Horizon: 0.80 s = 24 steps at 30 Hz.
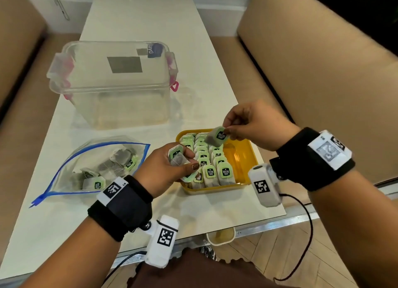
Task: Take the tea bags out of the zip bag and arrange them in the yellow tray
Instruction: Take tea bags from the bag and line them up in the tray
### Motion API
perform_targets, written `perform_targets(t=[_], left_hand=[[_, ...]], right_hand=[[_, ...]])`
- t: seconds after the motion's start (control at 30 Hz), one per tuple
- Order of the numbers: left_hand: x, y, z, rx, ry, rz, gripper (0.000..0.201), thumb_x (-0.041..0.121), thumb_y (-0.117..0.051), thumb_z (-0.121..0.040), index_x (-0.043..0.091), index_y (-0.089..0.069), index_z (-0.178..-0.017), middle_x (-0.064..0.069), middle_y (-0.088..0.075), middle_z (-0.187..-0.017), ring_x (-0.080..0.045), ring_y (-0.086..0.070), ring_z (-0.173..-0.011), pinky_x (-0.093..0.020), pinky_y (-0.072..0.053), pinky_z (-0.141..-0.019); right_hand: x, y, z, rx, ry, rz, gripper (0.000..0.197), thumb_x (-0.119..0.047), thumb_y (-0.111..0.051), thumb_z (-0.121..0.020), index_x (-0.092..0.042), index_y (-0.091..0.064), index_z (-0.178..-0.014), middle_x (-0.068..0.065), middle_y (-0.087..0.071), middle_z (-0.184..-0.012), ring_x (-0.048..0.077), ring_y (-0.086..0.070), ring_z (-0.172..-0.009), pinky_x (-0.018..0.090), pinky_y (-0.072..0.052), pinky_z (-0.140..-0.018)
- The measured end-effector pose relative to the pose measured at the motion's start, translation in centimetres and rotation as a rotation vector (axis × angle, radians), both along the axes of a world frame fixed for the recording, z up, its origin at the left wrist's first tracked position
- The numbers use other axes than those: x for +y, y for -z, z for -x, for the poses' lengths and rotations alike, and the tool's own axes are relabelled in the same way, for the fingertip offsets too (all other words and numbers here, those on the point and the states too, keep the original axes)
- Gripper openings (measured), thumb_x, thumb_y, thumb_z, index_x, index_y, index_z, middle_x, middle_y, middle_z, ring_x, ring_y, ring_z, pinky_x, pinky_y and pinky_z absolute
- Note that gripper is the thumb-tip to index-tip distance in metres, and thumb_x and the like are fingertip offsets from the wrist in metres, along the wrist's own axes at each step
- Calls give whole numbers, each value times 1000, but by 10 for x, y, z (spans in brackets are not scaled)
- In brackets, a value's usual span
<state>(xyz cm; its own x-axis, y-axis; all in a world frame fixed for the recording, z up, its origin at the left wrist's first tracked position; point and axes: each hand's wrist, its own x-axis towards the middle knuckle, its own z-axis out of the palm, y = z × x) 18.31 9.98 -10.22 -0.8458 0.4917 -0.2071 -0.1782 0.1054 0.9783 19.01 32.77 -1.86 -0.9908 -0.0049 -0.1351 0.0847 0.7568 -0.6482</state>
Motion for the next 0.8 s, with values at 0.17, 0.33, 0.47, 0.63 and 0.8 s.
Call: perform_targets(t=[0.17, 0.33, 0.47, 0.63, 0.8], left_hand=[[0, 5, -1, 4, -22, 33, 18, 4, -75, -78, 12, -63, -88, -11, -67, -85, -24, -66, -78, -47, -55, -74], [-1, 8, -2, -6, -43, 44, 17, 2, -74, -78, 11, -63, -88, -10, -68, -85, -22, -67, -77, -50, -55, -75], [-2, 11, -1, -17, -60, 45, 17, 3, -74, -78, 11, -63, -89, -7, -68, -84, -17, -67, -74, -47, -56, -74], [-4, 13, 0, -12, -70, 46, 17, 3, -74, -78, 9, -63, -90, -3, -69, -81, -16, -67, -74, -39, -56, -68], [-5, 16, 0, -5, -76, 53, 17, 4, -75, -78, 10, -64, -89, 1, -70, -78, -15, -67, -73, -34, -56, -64]], right_hand=[[26, 11, 15, -52, 0, -317, 4, -13, -67, -85, -16, -70, -87, -1, -65, -79, 14, -59, -72, 24, -46, -61], [39, 36, 31, -139, 36, -440, 6, -21, -70, -83, -18, -70, -89, -8, -54, -72, 9, -48, -64, 21, -34, -52], [44, 50, 42, -170, 42, -482, 7, -23, -72, -82, -18, -72, -88, -4, -54, -73, 8, -47, -60, 23, -32, -50], [46, 58, 51, -182, 34, -491, 7, -25, -73, -81, -20, -73, -85, -6, -52, -71, 7, -46, -61, 23, -33, -50], [43, 64, 56, -193, 14, -504, 7, -27, -75, -79, -22, -72, -81, -4, -55, -75, 13, -51, -69, 23, -37, -54]])
